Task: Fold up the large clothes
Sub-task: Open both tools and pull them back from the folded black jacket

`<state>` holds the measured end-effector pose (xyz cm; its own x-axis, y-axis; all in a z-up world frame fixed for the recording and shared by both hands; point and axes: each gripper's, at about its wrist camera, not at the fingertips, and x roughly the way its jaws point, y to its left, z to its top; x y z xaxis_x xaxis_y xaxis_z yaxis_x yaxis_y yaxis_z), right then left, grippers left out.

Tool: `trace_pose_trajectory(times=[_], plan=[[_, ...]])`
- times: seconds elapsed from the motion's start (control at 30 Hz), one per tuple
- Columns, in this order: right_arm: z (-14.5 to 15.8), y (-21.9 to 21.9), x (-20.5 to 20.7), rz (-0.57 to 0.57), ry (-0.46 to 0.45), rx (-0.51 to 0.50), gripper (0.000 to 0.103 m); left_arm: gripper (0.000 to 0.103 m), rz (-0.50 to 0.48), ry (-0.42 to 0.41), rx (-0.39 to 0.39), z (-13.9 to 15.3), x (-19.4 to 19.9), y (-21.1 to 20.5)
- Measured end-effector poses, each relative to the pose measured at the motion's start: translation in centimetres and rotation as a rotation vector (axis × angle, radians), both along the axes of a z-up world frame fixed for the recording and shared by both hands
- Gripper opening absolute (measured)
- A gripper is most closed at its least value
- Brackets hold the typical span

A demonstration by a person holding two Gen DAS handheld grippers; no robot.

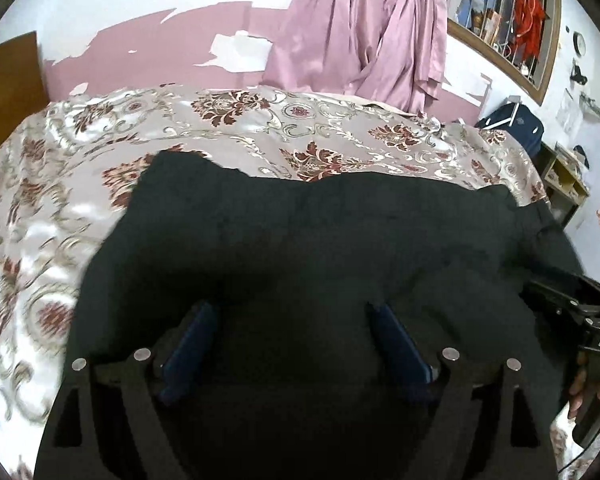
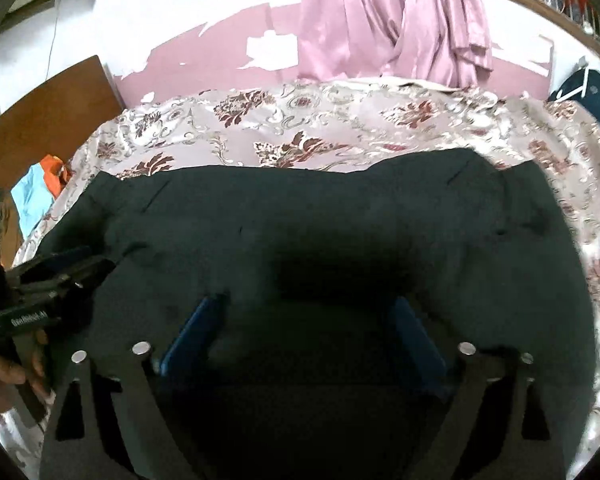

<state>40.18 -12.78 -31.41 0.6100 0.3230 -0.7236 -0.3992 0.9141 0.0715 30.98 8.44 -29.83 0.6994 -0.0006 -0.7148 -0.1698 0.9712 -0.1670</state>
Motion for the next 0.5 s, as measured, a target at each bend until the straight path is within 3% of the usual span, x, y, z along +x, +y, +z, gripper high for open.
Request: trace_pose_trajectory(times=[0.23,0.5], plan=[[3.3,-3.8,-6.0,0.016,0.045,0.078,0.093,0.093,0.023,-0.038,-0.005,3.5,-9.4,0.5],[7.2,-7.5,-17.2,0.094,0.004,0.050,0.093,0.094,0.051,0.000,0.018,5.1,-22.5,1.8]])
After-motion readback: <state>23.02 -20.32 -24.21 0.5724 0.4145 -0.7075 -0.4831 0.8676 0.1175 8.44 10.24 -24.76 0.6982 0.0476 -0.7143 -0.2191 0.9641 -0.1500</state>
